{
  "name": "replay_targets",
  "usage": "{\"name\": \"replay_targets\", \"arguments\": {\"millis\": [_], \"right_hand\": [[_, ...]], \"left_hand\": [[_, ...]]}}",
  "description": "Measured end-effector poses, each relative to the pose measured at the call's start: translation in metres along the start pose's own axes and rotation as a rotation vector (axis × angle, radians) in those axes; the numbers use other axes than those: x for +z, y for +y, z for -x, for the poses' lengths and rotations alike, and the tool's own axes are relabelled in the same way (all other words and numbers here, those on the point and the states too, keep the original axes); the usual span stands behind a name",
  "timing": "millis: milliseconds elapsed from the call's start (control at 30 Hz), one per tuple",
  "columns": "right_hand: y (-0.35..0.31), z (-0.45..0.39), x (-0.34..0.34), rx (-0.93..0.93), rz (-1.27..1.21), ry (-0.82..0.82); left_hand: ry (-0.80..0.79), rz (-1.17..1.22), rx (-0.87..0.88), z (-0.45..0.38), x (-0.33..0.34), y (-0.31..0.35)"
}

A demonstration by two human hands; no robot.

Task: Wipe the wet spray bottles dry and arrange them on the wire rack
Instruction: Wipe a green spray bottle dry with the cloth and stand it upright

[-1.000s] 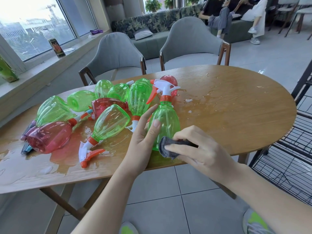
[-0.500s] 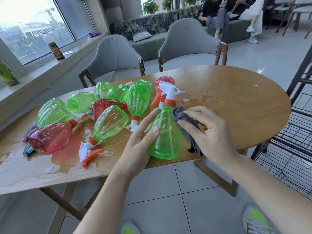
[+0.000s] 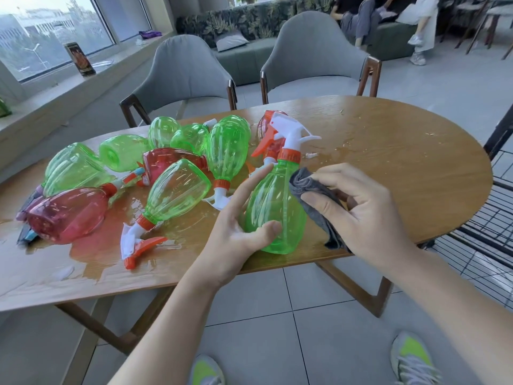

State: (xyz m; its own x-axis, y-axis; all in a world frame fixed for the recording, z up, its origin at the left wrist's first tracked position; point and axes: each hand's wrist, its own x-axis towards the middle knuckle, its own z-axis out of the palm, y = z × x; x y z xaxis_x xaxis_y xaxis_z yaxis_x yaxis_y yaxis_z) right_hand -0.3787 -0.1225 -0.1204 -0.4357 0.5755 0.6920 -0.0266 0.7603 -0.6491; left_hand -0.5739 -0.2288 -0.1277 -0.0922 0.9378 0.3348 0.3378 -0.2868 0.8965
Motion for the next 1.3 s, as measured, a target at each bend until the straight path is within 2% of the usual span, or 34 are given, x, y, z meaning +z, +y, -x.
{"name": "replay_targets", "arguments": {"millis": [233, 433, 633, 800, 967, 1133, 1300], "right_hand": [[0.001, -0.007, 0.001, 0.013, -0.002, 0.059], [0.000, 0.015, 0.012, -0.087, 0.079, 0.002], [0.001, 0.007, 0.011, -0.091, 0.130, 0.083], [0.000, 0.023, 0.020, -0.195, 0.154, -0.002], [0.002, 0.032, 0.018, -0.377, 0.260, -0.140], [0.003, 0.033, 0.017, -0.454, 0.368, -0.177], [0.005, 0.026, 0.011, -0.486, 0.404, -0.168]], "left_hand": [[-0.002, 0.012, -0.021, -0.002, 0.002, 0.006], [0.074, 0.094, -0.095, -0.003, 0.003, 0.000], [0.073, 0.082, -0.117, -0.003, 0.005, 0.000], [0.114, 0.181, -0.157, -0.006, 0.004, -0.006], [0.133, 0.082, -0.143, -0.007, 0.004, -0.007], [0.130, 0.063, -0.147, -0.007, 0.009, 0.000], [0.129, 0.168, -0.152, -0.005, 0.006, -0.001]]}}
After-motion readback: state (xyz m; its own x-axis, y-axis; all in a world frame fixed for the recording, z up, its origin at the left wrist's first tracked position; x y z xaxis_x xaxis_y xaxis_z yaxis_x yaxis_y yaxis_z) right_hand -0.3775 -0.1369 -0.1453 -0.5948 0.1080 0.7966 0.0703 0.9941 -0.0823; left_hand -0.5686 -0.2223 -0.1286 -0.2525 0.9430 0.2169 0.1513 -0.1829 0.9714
